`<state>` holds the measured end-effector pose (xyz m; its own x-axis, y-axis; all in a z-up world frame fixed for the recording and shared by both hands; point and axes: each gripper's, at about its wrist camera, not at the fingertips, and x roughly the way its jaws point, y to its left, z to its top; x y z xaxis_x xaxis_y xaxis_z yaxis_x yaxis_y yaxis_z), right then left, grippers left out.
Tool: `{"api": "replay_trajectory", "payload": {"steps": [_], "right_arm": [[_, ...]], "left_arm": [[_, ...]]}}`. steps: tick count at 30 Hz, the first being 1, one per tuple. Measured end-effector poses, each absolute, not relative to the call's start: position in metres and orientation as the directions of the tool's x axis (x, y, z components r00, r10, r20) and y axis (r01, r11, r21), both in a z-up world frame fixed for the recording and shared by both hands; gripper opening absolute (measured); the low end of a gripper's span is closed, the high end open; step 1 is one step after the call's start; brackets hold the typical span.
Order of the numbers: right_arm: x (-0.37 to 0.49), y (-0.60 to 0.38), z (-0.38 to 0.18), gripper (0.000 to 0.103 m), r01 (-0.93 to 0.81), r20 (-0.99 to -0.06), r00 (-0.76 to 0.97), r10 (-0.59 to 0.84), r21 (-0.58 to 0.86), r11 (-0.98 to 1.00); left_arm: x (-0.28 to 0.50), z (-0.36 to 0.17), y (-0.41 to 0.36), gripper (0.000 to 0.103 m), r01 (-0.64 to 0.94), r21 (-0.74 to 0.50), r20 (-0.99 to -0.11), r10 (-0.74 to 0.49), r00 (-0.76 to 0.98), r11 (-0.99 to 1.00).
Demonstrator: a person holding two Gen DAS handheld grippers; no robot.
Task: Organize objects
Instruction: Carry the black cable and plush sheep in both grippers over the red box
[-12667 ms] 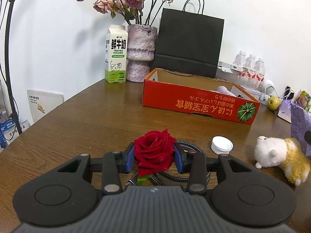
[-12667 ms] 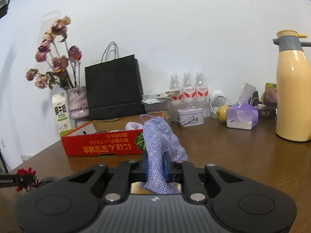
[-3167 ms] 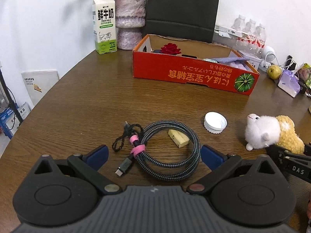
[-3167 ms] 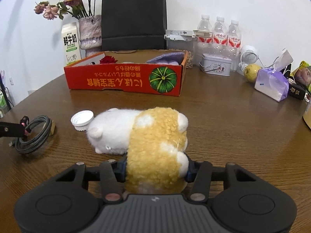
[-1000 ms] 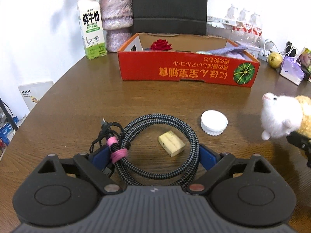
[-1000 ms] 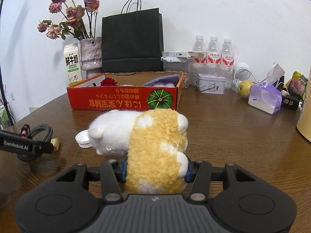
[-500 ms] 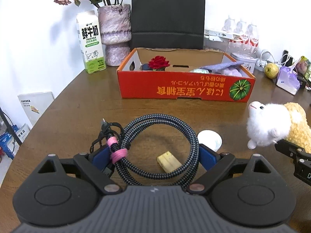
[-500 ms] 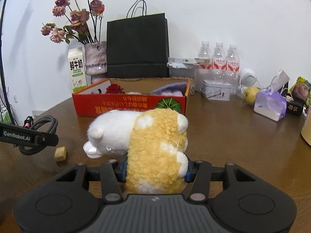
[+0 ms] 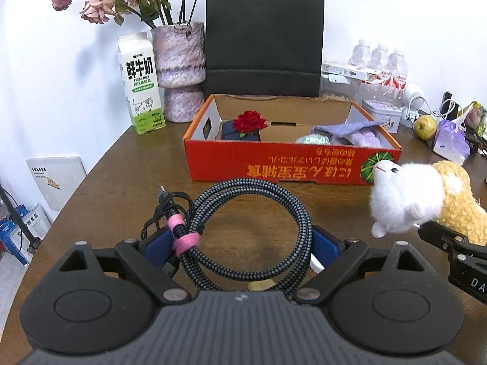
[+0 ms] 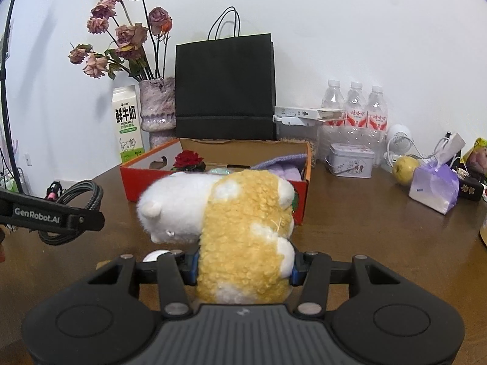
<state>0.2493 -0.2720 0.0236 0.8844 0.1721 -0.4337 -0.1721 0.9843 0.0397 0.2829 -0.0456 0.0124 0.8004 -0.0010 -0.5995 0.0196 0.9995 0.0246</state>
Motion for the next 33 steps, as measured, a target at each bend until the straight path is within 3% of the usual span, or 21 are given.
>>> {"api": "replay_trajectory", "payload": {"steps": [33], "right_arm": [[0.351, -0.264, 0.053, 0.048, -0.185, -0.406, 0.896, 0.181, 0.031, 0.982]], "left_arm": [[0.367, 0.047, -0.058, 0.094, 0.036, 0.045, -0.553, -0.005, 0.833, 0.998]]}}
